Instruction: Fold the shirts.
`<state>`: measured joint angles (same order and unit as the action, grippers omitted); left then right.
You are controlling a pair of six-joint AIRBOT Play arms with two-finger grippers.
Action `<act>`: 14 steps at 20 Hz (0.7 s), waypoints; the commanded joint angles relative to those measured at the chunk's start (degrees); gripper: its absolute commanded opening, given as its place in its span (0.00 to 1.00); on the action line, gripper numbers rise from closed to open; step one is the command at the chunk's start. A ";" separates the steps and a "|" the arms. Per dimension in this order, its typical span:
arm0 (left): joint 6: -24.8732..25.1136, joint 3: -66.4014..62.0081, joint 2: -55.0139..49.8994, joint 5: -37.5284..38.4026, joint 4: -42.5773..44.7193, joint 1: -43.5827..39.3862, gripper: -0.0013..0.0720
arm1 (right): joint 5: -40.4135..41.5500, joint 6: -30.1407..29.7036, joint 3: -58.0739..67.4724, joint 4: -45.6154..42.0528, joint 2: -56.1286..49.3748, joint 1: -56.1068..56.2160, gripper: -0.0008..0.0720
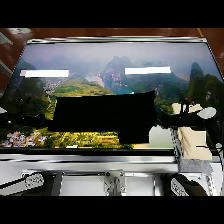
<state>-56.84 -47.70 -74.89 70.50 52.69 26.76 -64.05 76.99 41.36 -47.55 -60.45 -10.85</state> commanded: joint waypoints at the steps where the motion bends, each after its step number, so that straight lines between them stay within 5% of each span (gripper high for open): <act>1: -0.87 -3.89 1.05 -3.87 -5.51 -0.26 0.08 | 7.23 -0.09 4.09 6.14 -2.05 0.02 0.10; 8: -4.61 -11.50 -5.88 -13.49 -6.84 -8.11 0.08 | 10.99 -3.26 18.32 11.10 -20.24 0.50 0.10; 14: -9.84 -19.98 -15.28 -13.77 -6.82 -10.12 0.08 | 18.12 -3.56 33.77 10.88 -34.77 5.66 0.10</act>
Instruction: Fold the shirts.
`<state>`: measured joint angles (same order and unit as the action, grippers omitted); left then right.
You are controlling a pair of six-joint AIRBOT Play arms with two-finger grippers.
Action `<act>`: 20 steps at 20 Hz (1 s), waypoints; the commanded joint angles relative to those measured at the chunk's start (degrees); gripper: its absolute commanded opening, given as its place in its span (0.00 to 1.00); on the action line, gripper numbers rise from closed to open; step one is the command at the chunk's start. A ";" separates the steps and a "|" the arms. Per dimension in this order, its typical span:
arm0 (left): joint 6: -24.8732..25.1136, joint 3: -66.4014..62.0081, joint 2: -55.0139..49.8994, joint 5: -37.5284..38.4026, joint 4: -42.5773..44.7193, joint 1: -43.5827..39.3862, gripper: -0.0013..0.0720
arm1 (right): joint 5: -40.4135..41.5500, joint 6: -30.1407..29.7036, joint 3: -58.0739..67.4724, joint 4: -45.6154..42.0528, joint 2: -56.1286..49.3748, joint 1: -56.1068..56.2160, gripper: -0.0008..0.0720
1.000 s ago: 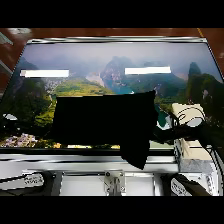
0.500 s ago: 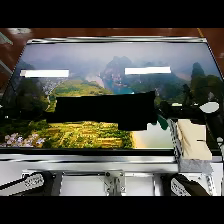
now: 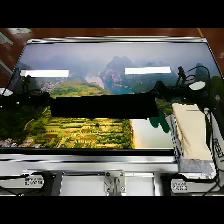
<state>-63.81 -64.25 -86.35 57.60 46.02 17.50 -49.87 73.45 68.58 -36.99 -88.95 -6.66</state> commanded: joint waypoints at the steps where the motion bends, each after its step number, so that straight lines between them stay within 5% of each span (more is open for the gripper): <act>1: -2.97 -4.11 -4.85 -0.87 -0.17 -0.87 0.08 | 4.07 0.50 8.24 0.20 -7.93 1.46 0.10; 8: -6.14 -4.59 -9.38 -1.05 -0.20 -0.90 0.09 | 2.45 6.29 10.80 -8.50 -13.57 1.66 0.10; 10: -6.19 -4.59 -9.99 -1.07 -0.28 -1.31 0.25 | -0.13 6.27 10.80 -10.36 -13.86 1.64 0.10; 11: -6.12 -4.68 -9.94 -1.07 -0.28 -1.46 0.42 | -0.76 6.25 10.82 -11.23 -13.79 1.64 0.12; 12: -6.14 -5.25 -9.94 -0.48 -0.28 -1.46 0.68 | -1.14 6.14 10.82 -11.37 -13.60 1.33 0.29; 13: -6.12 -6.32 -9.90 0.63 -0.15 -1.40 0.84 | -1.27 5.60 10.82 -11.32 -13.31 0.92 0.67; 14: -6.12 -7.89 -9.90 2.10 -0.09 -1.16 0.85 | -1.92 4.79 10.86 -11.37 -12.48 0.28 0.89; 20: -7.74 -20.96 -8.50 11.98 0.00 1.29 0.84 | -10.73 6.32 10.86 -21.11 -8.39 -6.12 0.89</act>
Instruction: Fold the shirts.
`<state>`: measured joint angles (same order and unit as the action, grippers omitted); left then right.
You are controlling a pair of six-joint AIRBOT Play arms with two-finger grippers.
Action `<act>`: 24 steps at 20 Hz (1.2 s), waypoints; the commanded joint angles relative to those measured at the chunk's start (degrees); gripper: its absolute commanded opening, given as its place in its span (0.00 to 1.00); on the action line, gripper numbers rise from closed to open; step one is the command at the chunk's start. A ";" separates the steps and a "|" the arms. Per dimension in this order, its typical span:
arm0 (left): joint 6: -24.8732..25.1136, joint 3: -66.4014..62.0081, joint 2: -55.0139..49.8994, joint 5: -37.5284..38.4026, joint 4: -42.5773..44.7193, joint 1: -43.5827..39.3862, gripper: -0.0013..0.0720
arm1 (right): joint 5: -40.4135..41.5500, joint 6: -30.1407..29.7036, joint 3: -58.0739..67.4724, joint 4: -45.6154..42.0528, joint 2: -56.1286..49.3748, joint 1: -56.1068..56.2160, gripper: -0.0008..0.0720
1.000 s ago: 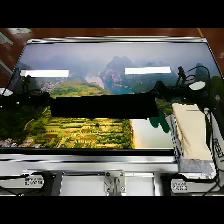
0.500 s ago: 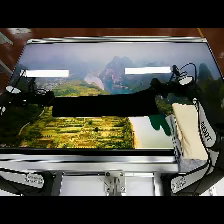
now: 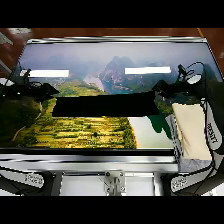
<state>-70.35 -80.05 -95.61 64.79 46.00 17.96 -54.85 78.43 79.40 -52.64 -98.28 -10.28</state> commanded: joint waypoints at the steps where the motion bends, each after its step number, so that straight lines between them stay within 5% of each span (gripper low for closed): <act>1: -1.60 -6.16 1.29 5.40 -0.07 0.74 0.84 | -8.57 1.31 0.04 -5.84 0.04 -2.95 0.89; 4: -1.53 -6.88 2.73 7.28 -0.20 -0.07 0.84 | -11.74 1.07 0.04 -5.03 -3.15 -2.10 0.96; 13: -1.44 -6.88 3.10 10.88 -0.20 -4.11 0.84 | -11.89 0.85 0.04 0.72 -8.90 1.38 0.92; 16: -1.33 -6.88 3.10 10.71 -0.20 -5.60 0.84 | -11.93 0.31 0.07 2.10 -8.92 1.44 0.30; 17: -1.31 -6.86 3.10 10.64 -0.20 -6.29 0.82 | -12.37 0.11 0.07 2.62 -8.55 1.03 0.16; 19: -1.33 -6.82 3.04 10.16 -0.20 -7.96 0.81 | -14.36 0.02 0.17 2.86 -6.82 0.26 0.10; 20: -1.36 -6.82 2.93 9.73 -0.20 -9.20 0.68 | -15.50 -0.11 0.17 2.80 -5.16 -0.15 0.10; 21: -1.36 -6.82 2.64 9.31 -0.22 -10.88 0.32 | -16.22 -0.09 0.17 2.86 -3.26 -0.48 0.10; 22: -1.36 -6.67 2.34 8.87 -0.22 -12.85 0.10 | -17.03 -0.09 0.17 2.86 -1.05 -0.74 0.10; 24: -1.36 -5.73 1.29 6.73 -0.22 -18.08 0.08 | -19.30 -0.07 0.17 2.73 4.11 -0.72 0.10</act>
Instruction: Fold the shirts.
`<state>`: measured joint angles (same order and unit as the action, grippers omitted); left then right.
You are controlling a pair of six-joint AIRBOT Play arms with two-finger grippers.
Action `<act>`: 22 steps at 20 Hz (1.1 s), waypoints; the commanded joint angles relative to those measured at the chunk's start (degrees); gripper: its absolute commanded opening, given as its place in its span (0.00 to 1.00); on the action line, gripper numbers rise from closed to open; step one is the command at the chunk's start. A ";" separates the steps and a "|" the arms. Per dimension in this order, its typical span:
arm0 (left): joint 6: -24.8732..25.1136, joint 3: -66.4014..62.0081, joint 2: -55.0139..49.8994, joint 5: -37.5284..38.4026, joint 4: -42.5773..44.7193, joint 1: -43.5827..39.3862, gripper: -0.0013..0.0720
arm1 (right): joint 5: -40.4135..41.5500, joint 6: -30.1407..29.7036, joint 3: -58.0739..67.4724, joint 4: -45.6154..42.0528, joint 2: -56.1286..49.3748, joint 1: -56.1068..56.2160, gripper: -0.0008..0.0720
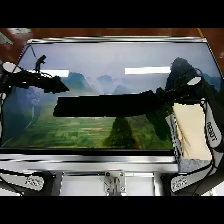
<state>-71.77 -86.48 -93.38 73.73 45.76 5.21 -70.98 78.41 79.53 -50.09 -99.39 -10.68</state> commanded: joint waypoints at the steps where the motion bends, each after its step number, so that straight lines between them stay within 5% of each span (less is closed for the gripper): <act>1: 0.04 1.38 -1.62 -3.43 0.02 -8.17 0.08 | -4.44 -0.02 0.04 0.15 7.50 -0.24 0.10; 13: -6.14 3.58 -10.95 -23.17 -8.70 -35.74 0.08 | -15.67 4.63 0.04 0.11 26.97 -0.22 0.10; 22: -7.13 3.58 -16.83 -28.81 -27.93 -41.68 0.08 | -16.33 7.50 0.04 0.28 35.10 -0.17 0.10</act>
<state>-78.70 -82.89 -109.10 47.81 24.45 -36.42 -87.00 84.86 79.50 -49.87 -66.26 -10.87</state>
